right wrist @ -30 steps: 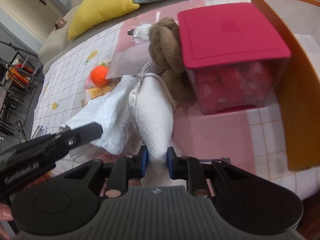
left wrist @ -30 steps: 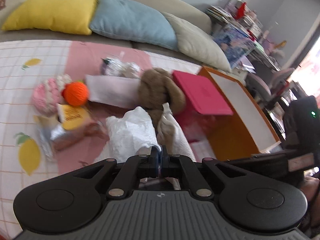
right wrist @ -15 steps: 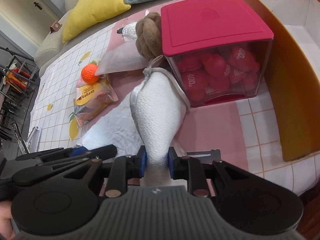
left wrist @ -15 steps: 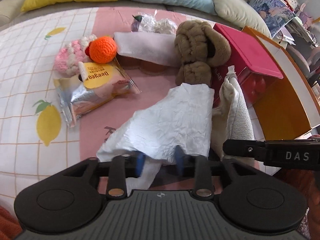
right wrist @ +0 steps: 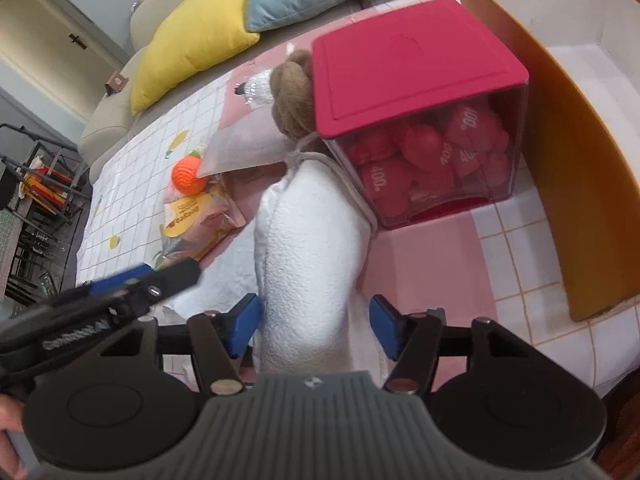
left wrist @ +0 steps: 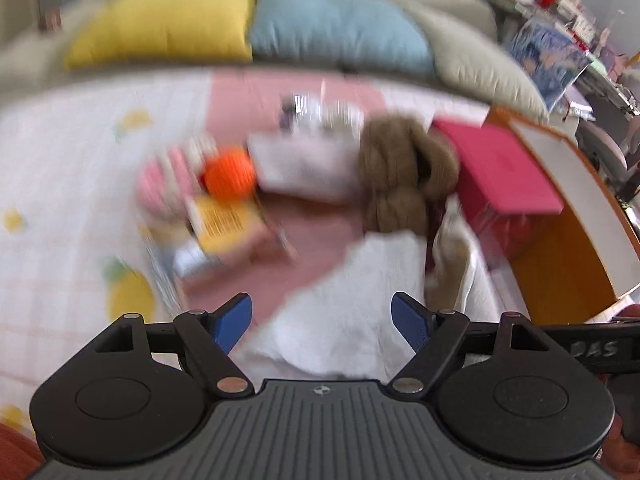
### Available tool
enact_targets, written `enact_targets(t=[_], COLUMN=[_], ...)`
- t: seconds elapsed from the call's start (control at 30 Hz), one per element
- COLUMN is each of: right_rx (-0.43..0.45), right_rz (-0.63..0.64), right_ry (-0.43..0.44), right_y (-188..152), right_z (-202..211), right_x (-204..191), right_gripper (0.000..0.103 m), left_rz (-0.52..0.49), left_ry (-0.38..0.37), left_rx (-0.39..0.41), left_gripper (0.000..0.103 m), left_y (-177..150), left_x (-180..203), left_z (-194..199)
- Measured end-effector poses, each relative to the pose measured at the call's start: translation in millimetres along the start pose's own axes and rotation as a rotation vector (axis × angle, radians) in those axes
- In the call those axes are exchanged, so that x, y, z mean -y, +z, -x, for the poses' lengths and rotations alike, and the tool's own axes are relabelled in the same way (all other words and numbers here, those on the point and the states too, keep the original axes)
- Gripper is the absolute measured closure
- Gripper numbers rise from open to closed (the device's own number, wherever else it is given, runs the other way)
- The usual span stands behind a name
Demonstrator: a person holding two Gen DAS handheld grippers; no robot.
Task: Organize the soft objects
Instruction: 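Grasp the white slipper with the right tool while the left tool grasps the white bag, then carry the slipper and bag with both tools over the orange-rimmed box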
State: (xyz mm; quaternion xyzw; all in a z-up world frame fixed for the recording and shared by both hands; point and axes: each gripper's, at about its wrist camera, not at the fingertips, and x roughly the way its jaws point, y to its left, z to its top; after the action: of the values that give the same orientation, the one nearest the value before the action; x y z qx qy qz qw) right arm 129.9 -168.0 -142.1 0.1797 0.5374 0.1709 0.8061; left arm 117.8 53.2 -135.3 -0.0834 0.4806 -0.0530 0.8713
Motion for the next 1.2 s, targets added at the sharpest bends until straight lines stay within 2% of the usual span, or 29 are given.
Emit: enact_targets(t=[0.13,0.23,0.3,0.37,0.43,0.53,0.77,0.87,0.93,0.97,1.03,1.2], right_rx=[-0.025,-0.051,-0.075,-0.095,-0.112,-0.109,-0.107,-0.107,-0.108,-0.107,-0.107,-0.1], right_rz=[-0.042,-0.044,-0.043,-0.043,-0.04,-0.03,0.007,-0.004,-0.015,-0.017,-0.012,0.011], right_ry=[-0.029,-0.039,-0.037,-0.048,-0.058,-0.069,-0.071,-0.065,-0.06,-0.058,-0.062,-0.07], right_y=[0,-2,-4,-6,-8,-8,-10,-9,-9,-9,-9,-10], right_z=[-11,-20,-27,-34,-40,-42,-44,-46,-45,-45,-45,-43], right_x=[12,17,18,19,22,25,23,22,24,25,25,21], right_gripper=[0.042,0.042,0.048,0.062,0.068,0.084,0.087,0.087,0.087,0.087,0.087,0.088], left_rz=[0.057,0.091,0.128,0.167,0.218,0.27,0.251,0.214,0.166,0.152,0.13,0.12], left_ry=[-0.004,-0.034,-0.054,-0.054,-0.145,-0.185,-0.17,-0.115,-0.094,-0.089,-0.069,-0.073], left_rx=[-0.08,-0.116,-0.135,-0.151,-0.157,-0.172,-0.185,-0.177,-0.166,-0.161,-0.15,-0.107], left_gripper=[0.01,0.01,0.014,0.014,0.013,0.012,0.013,0.029,0.052,0.054,0.065,0.078], left_y=[-10,-13,-14,-15,-15,-14,-12,-11,-12,-13,-14,-19], left_x=[-5,-5,-4,-5,-8,-6,17,26,31,32,35,35], left_z=[-19,-28,-32,-37,-40,-45,-55,-58,-57,-57,-56,-48])
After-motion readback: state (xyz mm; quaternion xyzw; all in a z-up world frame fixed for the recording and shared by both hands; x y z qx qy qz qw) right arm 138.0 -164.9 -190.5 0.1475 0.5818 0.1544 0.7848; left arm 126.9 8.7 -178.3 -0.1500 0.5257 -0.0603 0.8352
